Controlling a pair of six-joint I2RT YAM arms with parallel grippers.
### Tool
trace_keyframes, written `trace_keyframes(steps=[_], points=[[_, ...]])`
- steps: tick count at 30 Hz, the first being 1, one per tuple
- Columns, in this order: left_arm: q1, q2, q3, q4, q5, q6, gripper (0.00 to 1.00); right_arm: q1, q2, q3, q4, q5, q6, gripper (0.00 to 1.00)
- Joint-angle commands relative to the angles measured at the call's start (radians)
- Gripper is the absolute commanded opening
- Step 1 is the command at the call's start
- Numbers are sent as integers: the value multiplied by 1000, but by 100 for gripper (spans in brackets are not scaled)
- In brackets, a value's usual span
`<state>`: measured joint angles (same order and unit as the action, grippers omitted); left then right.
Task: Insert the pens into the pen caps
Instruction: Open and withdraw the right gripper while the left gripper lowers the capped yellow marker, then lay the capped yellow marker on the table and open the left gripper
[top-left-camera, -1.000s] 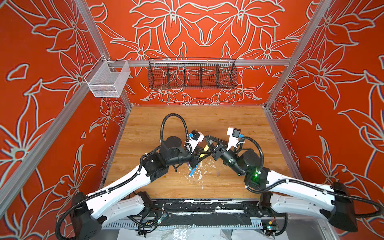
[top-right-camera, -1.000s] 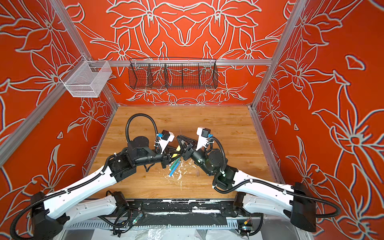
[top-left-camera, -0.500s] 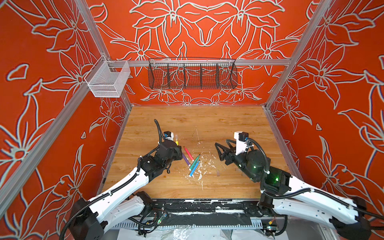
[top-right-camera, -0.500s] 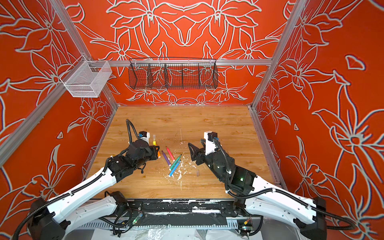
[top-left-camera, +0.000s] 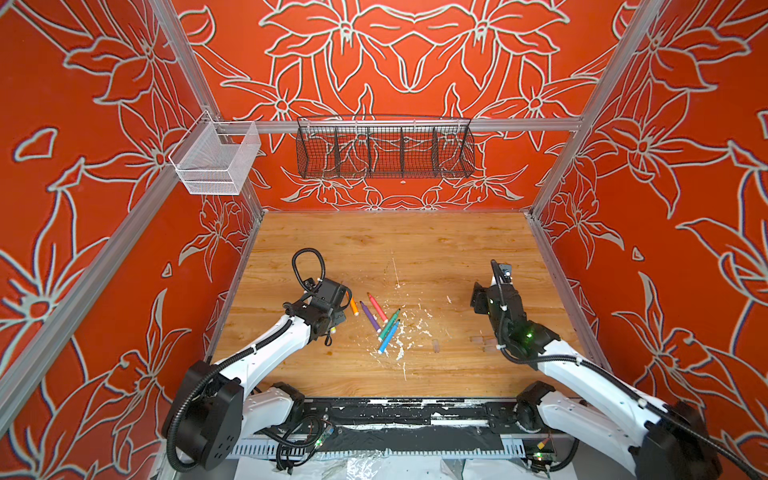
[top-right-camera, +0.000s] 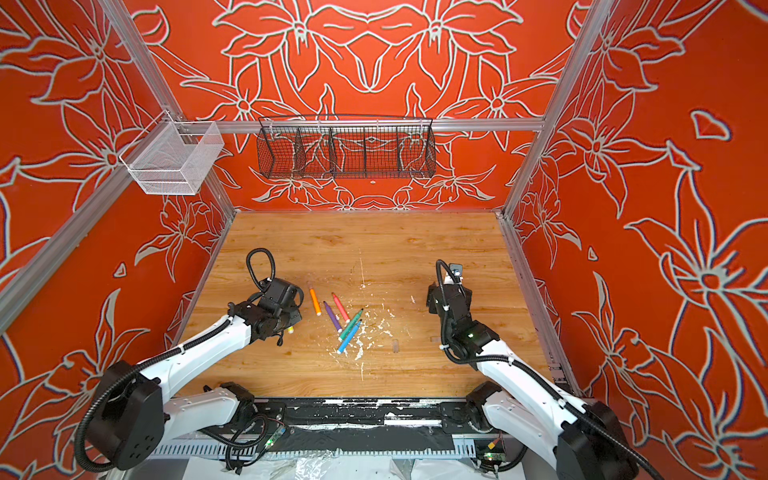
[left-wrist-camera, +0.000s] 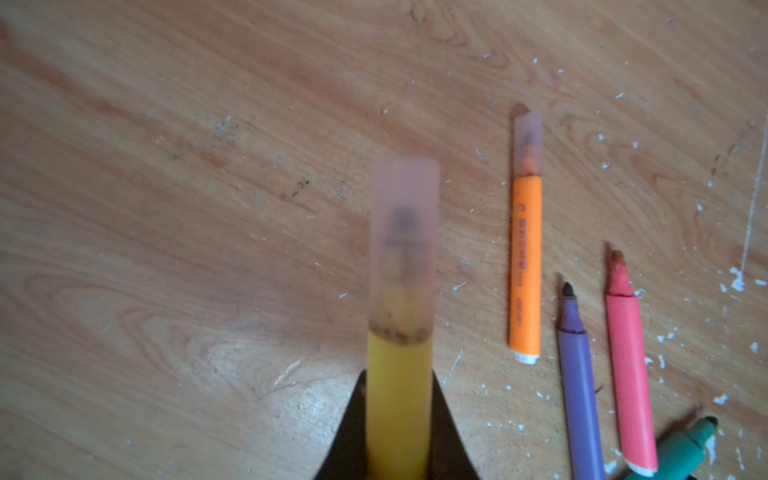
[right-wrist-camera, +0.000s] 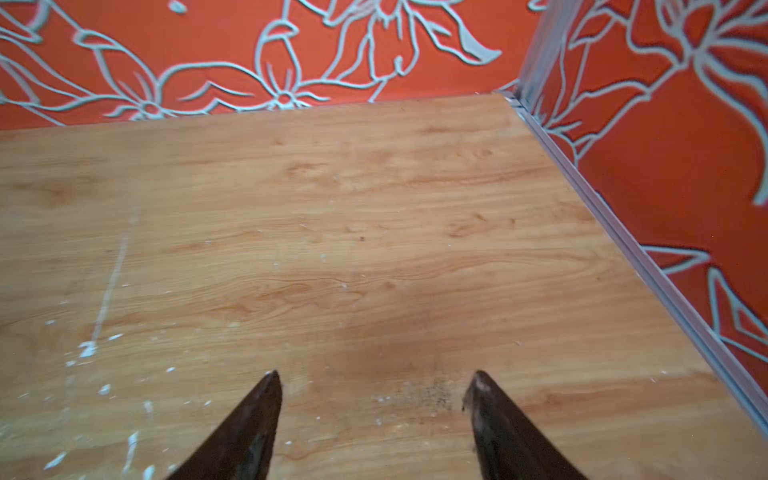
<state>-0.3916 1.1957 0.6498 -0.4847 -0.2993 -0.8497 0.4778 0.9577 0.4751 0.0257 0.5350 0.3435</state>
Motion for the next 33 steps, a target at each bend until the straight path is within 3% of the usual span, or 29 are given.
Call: trace_keyframes(steps=[1,3,12,25,33], points=[[6,3,-22,12,-1,-58,0,-37,25,-29,72,39,0,73],[7,5,-33,31,11,-58,0,-54,20,-42,98,-21,-11,73],[7,59,-43,86,68,-41,0,-56,-47,-112,140,-46,11,72],[11,289,36,145,158,-4,0,-56,-64,-128,148,-67,8,72],[61,412,118,105,129,38,2,-56,-56,-122,148,-79,3,72]])
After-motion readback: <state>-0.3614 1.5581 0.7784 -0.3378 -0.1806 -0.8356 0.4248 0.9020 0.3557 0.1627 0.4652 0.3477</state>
